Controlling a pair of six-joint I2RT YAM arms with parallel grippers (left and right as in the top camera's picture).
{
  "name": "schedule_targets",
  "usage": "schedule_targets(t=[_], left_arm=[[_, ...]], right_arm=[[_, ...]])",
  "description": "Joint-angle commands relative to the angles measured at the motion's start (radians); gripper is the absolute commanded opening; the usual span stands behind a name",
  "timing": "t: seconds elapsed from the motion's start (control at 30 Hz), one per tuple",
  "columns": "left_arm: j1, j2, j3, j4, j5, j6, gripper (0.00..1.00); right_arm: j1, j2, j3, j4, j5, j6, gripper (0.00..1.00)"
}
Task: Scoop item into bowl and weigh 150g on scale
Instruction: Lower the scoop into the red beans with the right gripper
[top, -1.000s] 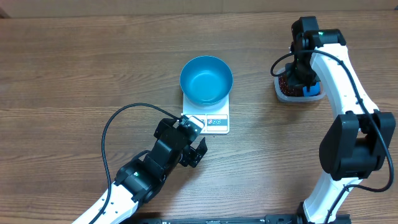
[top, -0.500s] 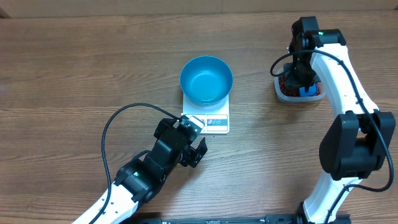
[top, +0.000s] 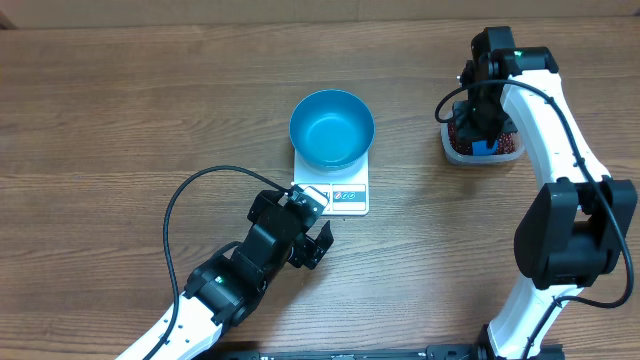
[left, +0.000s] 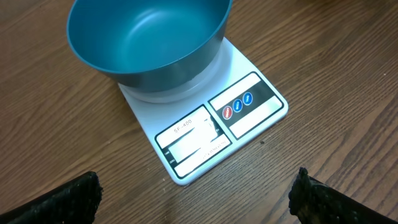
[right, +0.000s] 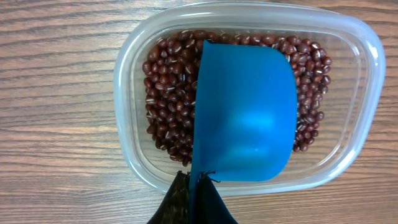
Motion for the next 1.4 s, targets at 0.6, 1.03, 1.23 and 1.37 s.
schedule_targets(t=[0.6,1.03,1.23,1.37], left_arm=[[0.005,-0.008,-0.005,0.002,-0.010,0.012,1.00],[0.005,-0.008,-0.005,0.002,-0.010,0.012,1.00],[0.005,-0.008,-0.005,0.002,-0.010,0.012,1.00],[0.005,-0.008,-0.005,0.002,-0.010,0.012,1.00]], right_arm=[[-0.133,0.022,0.017,-0.006,-0.330,-0.088,0.04],[-0.144,0.093,-0.004,-0.015,-0.343,-0.114,0.04],[-0.146,0.093,-0.005,-0.011,-0.370,-0.137,0.04],[-0.177,0.093,-0.005,-0.011,-0.442,-0.163,0.04]])
